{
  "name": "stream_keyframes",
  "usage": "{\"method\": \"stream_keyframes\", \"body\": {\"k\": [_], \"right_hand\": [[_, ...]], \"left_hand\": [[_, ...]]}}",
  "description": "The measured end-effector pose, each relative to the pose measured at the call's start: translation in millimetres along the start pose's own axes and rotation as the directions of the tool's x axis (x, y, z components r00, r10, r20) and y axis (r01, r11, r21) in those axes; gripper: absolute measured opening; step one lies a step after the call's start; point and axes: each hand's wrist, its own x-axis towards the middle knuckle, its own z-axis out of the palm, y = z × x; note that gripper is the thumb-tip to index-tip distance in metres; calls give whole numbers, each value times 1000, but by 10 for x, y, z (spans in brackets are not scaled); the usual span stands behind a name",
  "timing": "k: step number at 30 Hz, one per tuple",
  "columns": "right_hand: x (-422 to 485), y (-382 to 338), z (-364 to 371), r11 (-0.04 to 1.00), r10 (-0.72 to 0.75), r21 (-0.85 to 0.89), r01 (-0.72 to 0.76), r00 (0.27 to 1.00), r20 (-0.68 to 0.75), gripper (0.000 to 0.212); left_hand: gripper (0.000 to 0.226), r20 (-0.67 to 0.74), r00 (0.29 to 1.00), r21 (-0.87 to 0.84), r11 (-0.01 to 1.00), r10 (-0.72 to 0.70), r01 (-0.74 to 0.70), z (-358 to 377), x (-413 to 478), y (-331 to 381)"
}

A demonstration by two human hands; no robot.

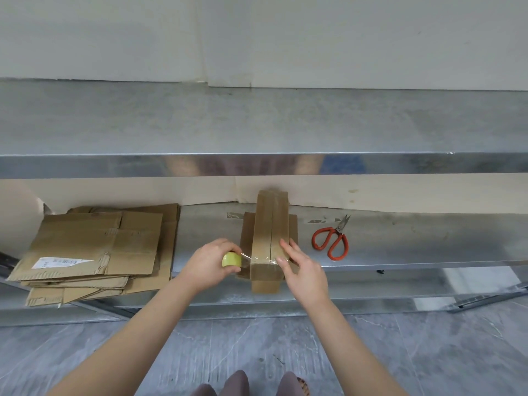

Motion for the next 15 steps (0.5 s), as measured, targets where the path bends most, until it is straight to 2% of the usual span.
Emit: {"method": "stream_keyframes", "body": {"k": [2,4,5,7,10,13,15], "right_hand": [[-43,47,-7,996,-45,75,42,999,30,38],[-86,189,-38,994,-35,100,36,999,-16,39],[-84,297,-68,999,-7,52,10,998,-62,42],[-17,552,-151,984,55,-159,-75,991,-124,46],[218,827,-272,880,129,-439,-181,981,-146,49],[517,868,-331,826,184,-502,-255,965,-187,46],[678,864,-336,790,285,-517,-329,944,-164,42]], "left_hand": [[34,16,1000,-17,1000,12,-12,4,-42,-31],[35,28,1000,-26,1000,14,-13,12,-71,-49],[35,30,999,-27,1000,14,-13,12,-74,-48],[34,39,999,-19,1000,11,-10,12,-73,-34],[33,40,999,-21,1000,-2,3,16,-77,-4],[31,38,999,-37,999,-10,12,8,-85,35],[30,34,999,-36,999,-13,15,-3,-91,53]]}}
